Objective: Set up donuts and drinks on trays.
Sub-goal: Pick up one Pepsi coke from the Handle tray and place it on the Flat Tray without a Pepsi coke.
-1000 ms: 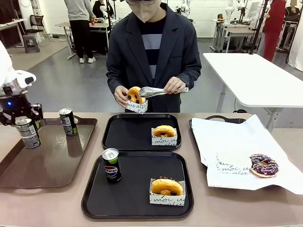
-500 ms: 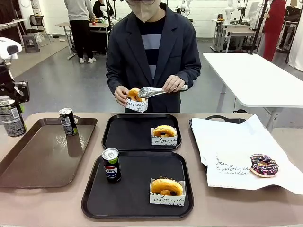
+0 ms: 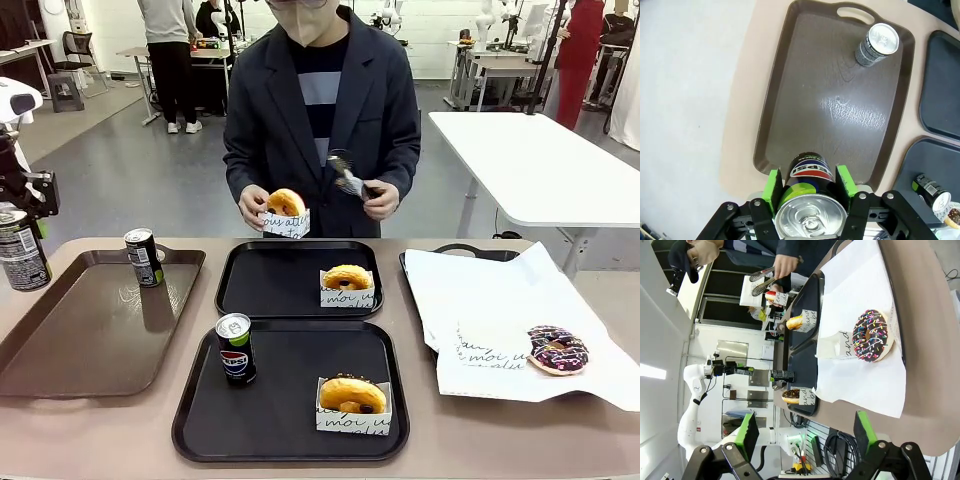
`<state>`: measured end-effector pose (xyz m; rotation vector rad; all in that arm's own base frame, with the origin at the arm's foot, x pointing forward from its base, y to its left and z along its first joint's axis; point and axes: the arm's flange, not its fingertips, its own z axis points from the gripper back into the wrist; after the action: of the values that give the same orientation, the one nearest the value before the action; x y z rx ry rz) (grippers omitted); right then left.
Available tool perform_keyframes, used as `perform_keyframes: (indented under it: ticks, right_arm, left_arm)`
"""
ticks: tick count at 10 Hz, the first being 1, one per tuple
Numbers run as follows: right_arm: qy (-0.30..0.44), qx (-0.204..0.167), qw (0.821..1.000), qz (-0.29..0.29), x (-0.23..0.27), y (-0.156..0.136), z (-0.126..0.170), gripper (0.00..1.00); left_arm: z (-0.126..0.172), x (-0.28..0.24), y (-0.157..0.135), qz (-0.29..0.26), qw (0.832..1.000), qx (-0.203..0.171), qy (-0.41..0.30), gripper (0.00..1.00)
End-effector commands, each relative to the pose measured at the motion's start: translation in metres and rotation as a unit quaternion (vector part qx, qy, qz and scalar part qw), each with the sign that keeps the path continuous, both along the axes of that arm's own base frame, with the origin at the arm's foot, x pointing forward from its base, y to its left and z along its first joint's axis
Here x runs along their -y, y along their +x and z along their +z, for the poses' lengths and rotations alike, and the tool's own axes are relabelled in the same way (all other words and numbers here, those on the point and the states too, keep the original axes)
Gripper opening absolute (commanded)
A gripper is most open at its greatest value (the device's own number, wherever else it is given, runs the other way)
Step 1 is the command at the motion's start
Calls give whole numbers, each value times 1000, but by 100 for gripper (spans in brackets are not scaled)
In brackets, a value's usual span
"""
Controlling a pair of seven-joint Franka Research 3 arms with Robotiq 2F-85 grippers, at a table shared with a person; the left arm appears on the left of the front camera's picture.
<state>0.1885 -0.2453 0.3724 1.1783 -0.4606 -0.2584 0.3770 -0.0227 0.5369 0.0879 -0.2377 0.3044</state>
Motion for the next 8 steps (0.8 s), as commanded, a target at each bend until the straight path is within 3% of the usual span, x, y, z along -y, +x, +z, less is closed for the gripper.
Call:
perform_keyframes:
  ticks: [1, 5, 8]
  right_arm:
    - [8, 17, 1000, -7, 0, 3, 0, 100]
    - [8, 17, 1000, -7, 0, 3, 0, 100]
    - [8, 17, 1000, -7, 0, 3, 0, 100]
  left_arm:
    - [0, 0, 0, 0, 1000, 0, 0, 56]
    - [-10, 116, 13, -97, 994, 19, -57, 56]
    - [-45, 181, 39, -150, 985, 20, -83, 56]
